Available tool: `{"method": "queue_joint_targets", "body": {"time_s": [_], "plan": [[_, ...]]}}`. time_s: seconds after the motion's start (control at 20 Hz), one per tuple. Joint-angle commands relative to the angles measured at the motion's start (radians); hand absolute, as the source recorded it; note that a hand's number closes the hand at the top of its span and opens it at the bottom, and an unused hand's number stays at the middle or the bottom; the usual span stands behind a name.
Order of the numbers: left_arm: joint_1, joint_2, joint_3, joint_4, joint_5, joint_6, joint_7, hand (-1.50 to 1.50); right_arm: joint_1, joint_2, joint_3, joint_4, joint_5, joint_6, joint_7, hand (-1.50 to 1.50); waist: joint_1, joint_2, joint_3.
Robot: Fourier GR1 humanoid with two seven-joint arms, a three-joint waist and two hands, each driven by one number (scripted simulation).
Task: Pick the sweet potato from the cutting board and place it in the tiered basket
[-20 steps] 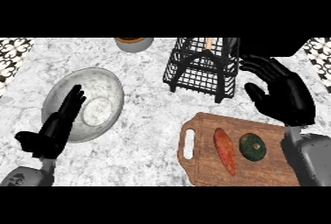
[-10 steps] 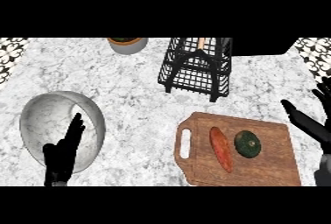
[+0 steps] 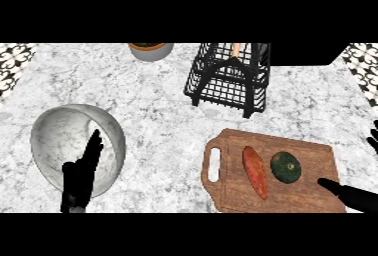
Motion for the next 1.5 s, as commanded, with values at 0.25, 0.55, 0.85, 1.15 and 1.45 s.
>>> {"method": "queue_joint_targets", "body": {"time_s": [0.25, 0.55, 0.85, 1.15, 1.45], "plan": [[0.022, -0.039, -0.041, -0.034, -0.033, 0.029, 0.01, 0.0, 0.064, -0.312, 0.153, -0.262, 0.257, 0.163, 0.458, -1.5, 0.025, 0.001, -0.003], [0.023, 0.006, 0.003, -0.036, -0.019, -0.02, 0.014, 0.0, -0.135, -0.263, 0.312, -0.388, 0.481, 0.167, 0.879, -1.5, 0.037, 0.005, 0.0], [0.018, -0.038, -0.002, -0.015, -0.032, -0.024, 0.009, 0.0, -0.29, -0.093, 0.535, -0.234, 0.7, 0.237, 0.987, -1.5, 0.03, 0.004, 0.002], [-0.007, -0.044, -0.001, 0.005, -0.065, -0.009, 0.025, 0.0, -0.336, -0.045, 0.555, -0.107, 0.725, 0.357, 1.033, -1.5, 0.025, 0.005, 0.002], [0.029, -0.029, 0.043, 0.033, -0.036, -0.056, -0.04, 0.0, -0.381, 0.056, 0.595, 0.017, 0.758, 0.403, 1.064, -1.5, 0.026, 0.005, 0.002]]}}
